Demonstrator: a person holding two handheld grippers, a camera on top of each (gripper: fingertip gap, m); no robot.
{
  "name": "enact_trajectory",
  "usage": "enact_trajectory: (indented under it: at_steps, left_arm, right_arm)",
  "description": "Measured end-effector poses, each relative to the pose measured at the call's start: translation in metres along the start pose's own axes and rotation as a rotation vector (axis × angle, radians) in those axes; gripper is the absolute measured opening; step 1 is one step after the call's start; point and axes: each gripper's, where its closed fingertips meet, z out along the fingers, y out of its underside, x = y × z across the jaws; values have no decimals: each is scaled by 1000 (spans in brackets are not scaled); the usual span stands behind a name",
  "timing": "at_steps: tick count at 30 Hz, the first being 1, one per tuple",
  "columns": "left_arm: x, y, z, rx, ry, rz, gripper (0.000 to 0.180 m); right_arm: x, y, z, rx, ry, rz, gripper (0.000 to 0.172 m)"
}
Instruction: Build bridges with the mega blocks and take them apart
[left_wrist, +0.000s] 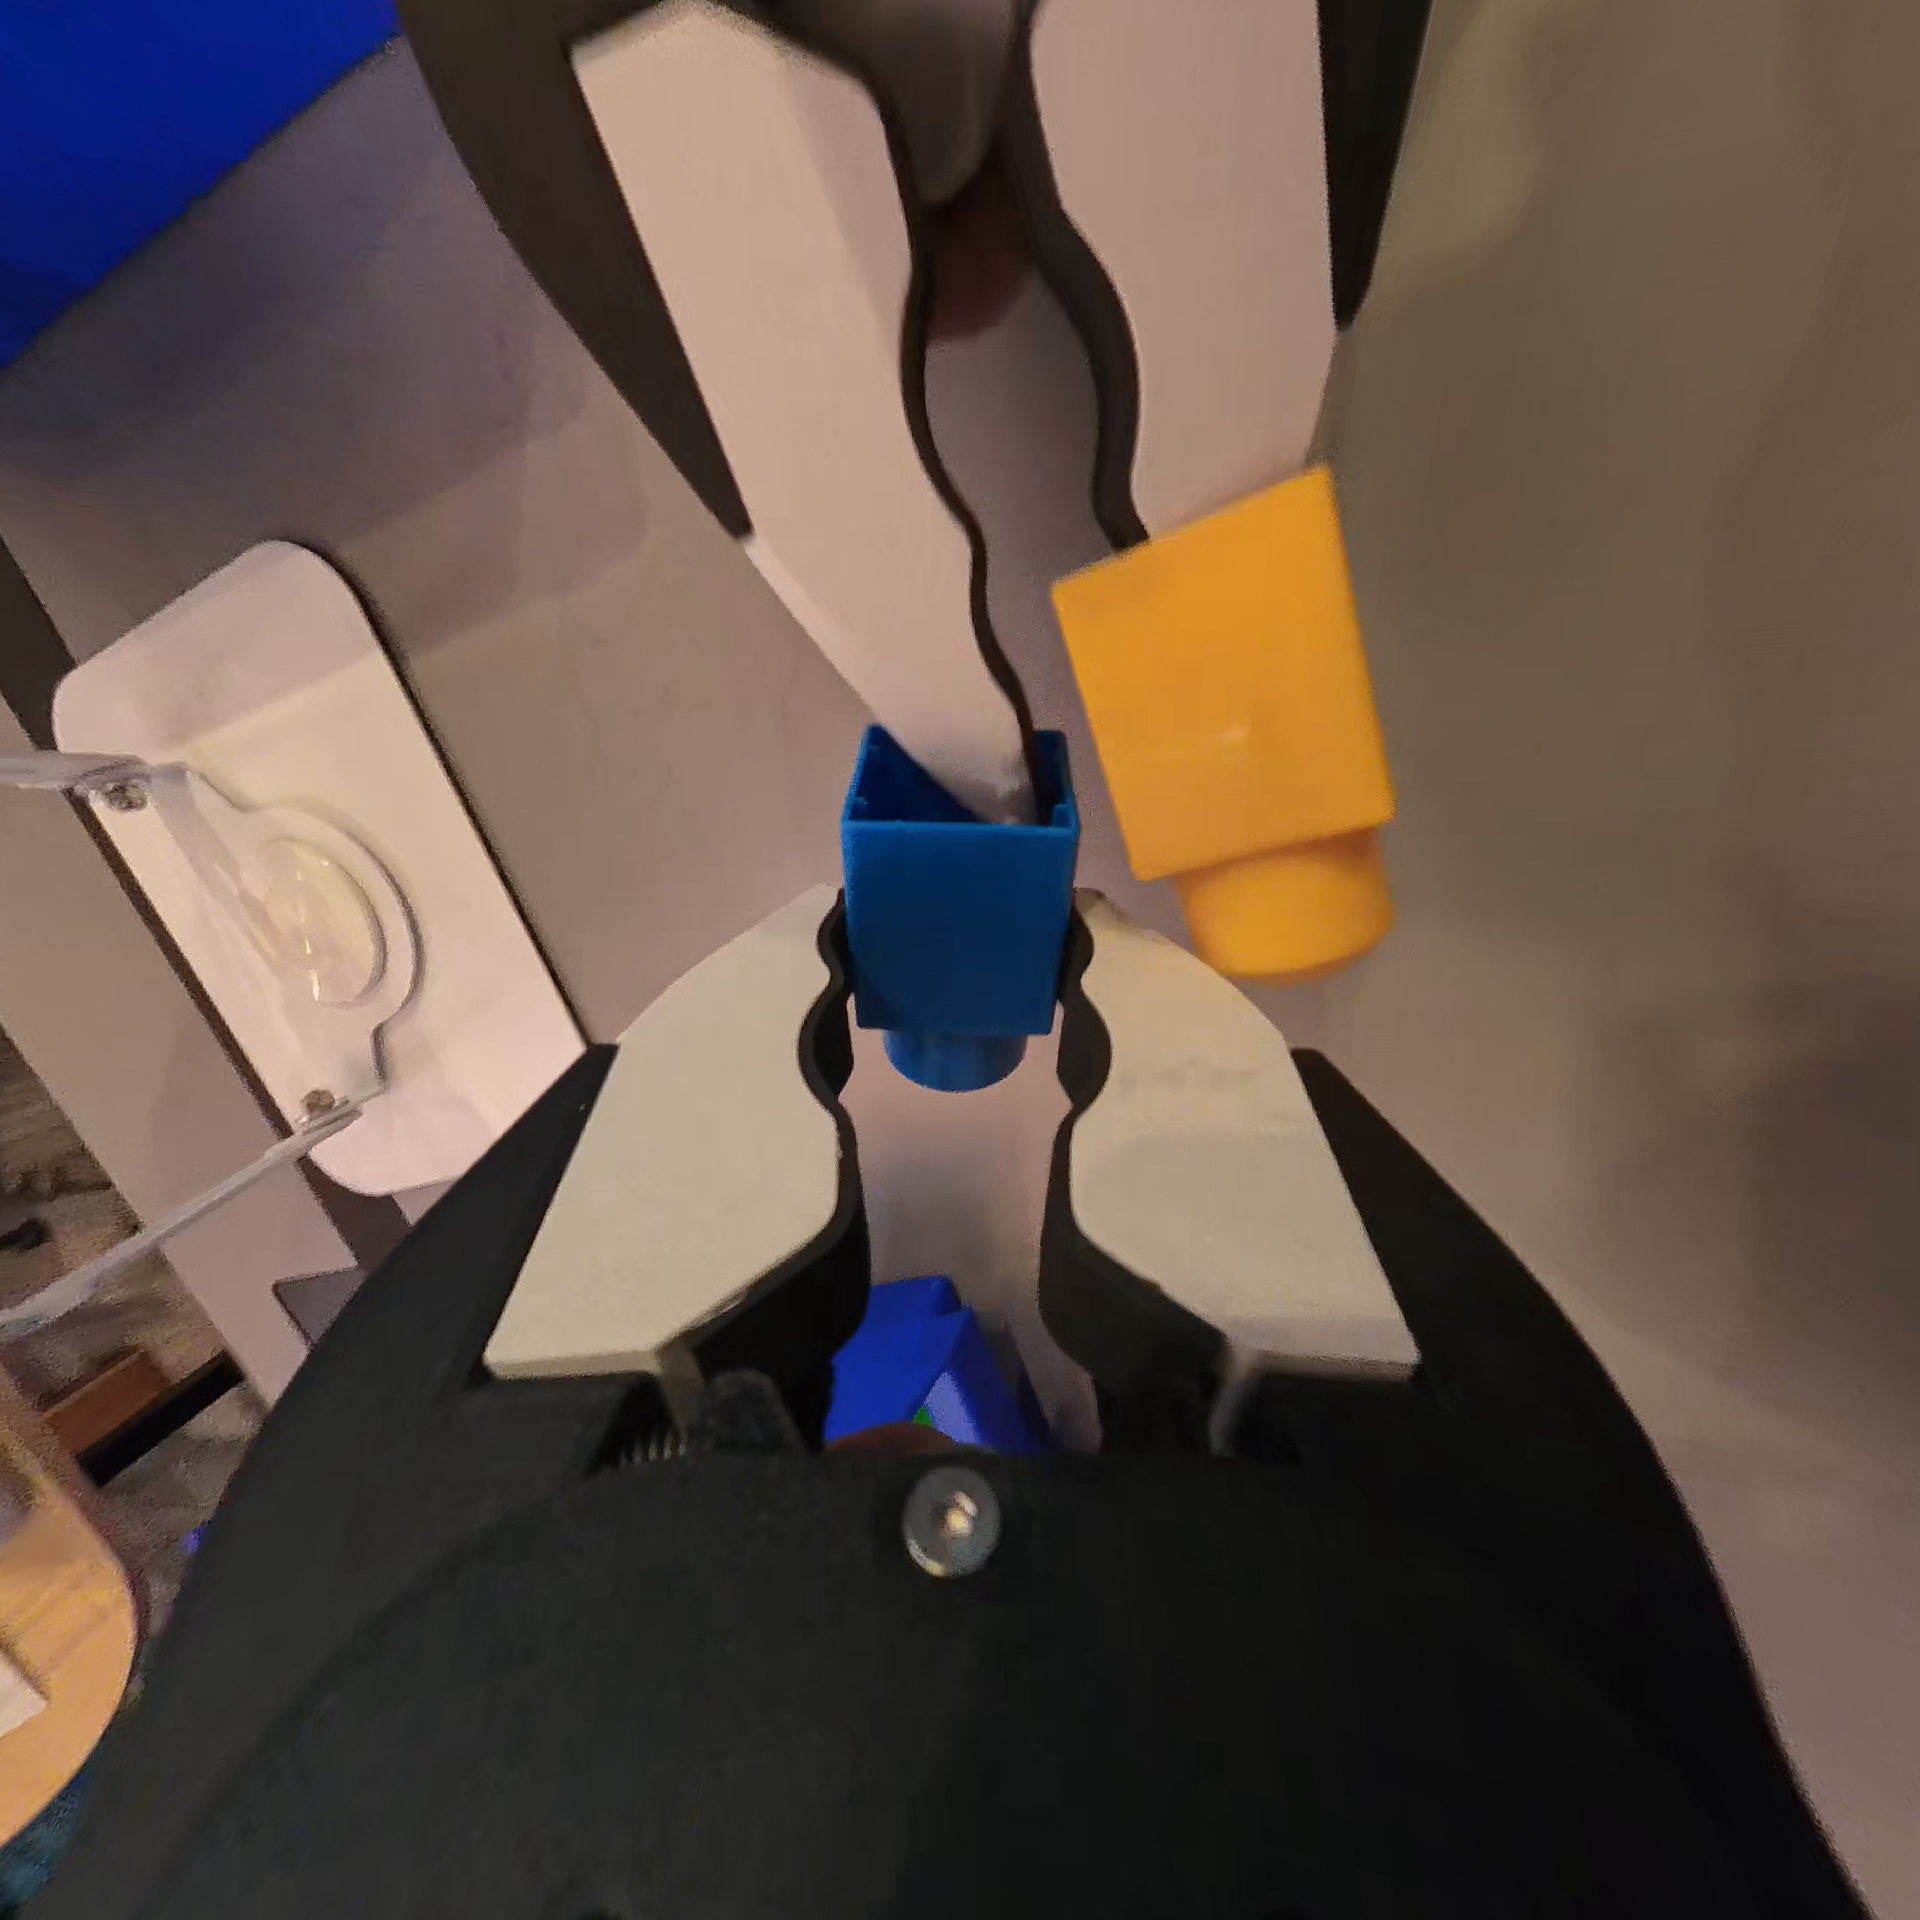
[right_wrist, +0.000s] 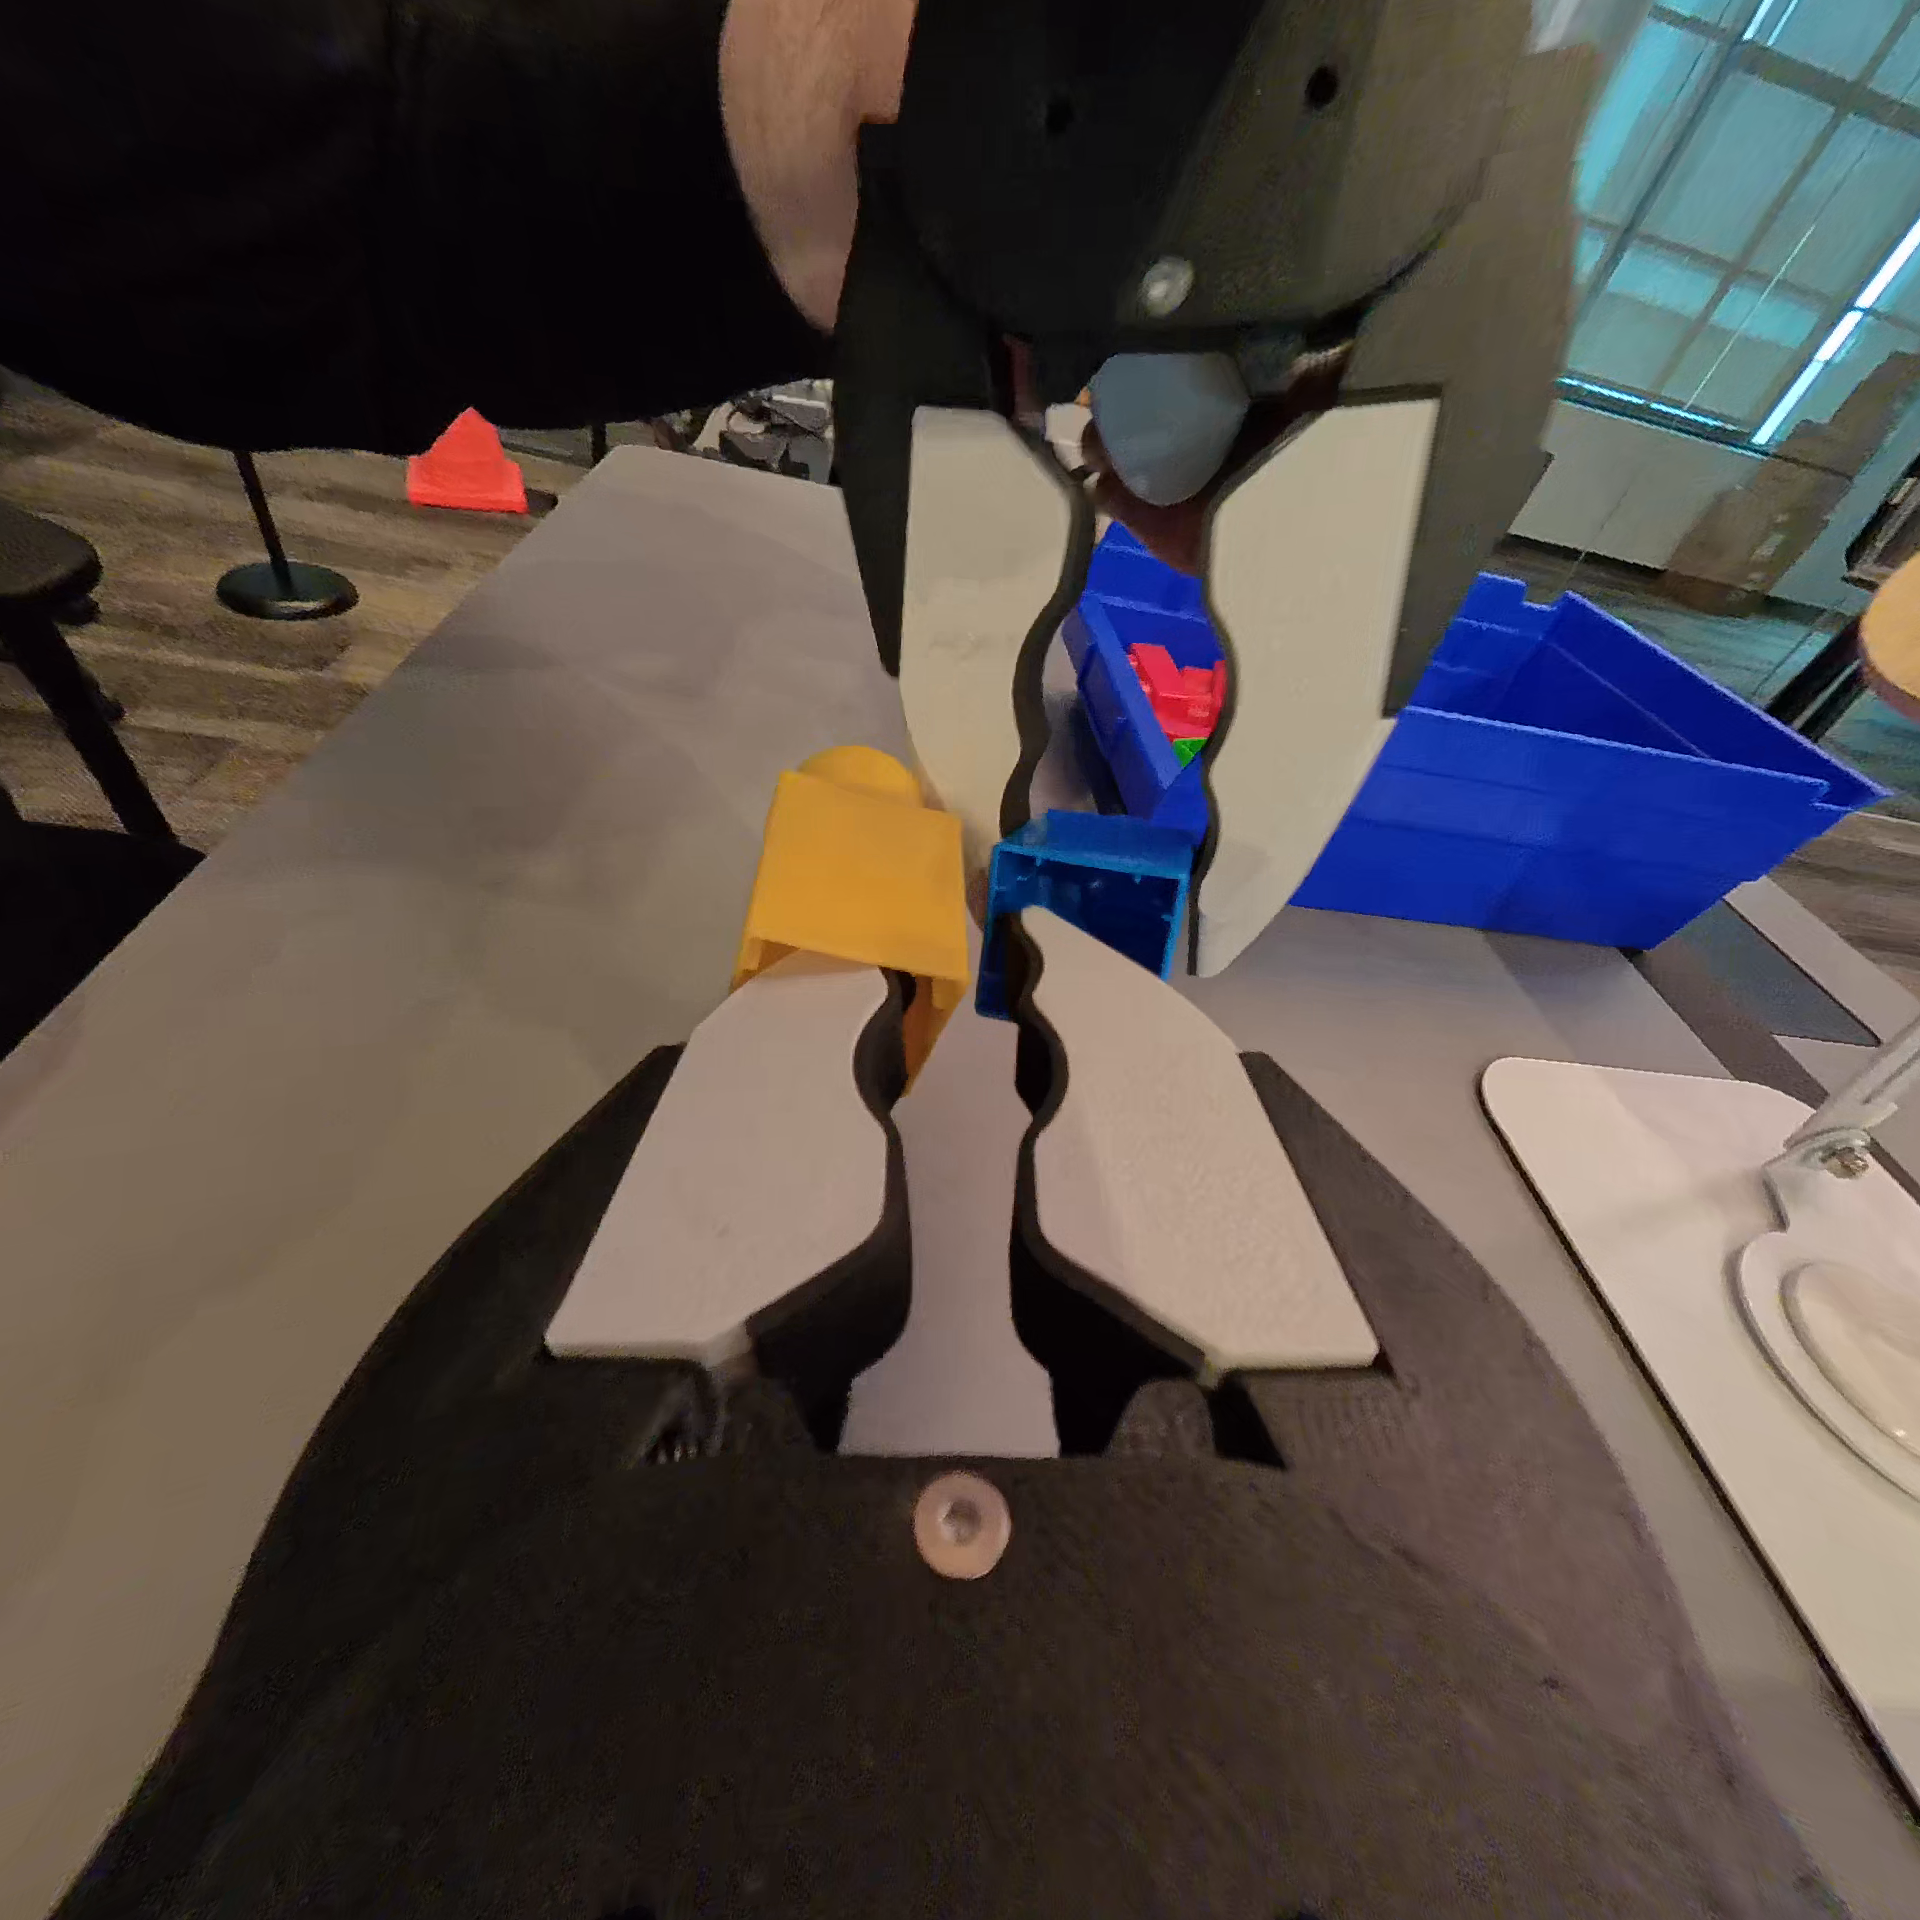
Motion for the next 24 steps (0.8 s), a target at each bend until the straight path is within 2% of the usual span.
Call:
enact_trajectory:
  at_steps: [5, 11, 24]
  left_arm:
    - [2, -5, -1, -7, 27, -12, 36]
    - [1, -6, -1, 34, 86, -116, 36]
    - [18, -14, -12, 35, 271, -50, 36]
  right_arm:
    - [-1, 2, 3, -31, 30, -47, 16]
    - [2, 1, 1, -39, 42, -26, 16]
    - [-13, -11, -1, 61, -90, 70, 10]
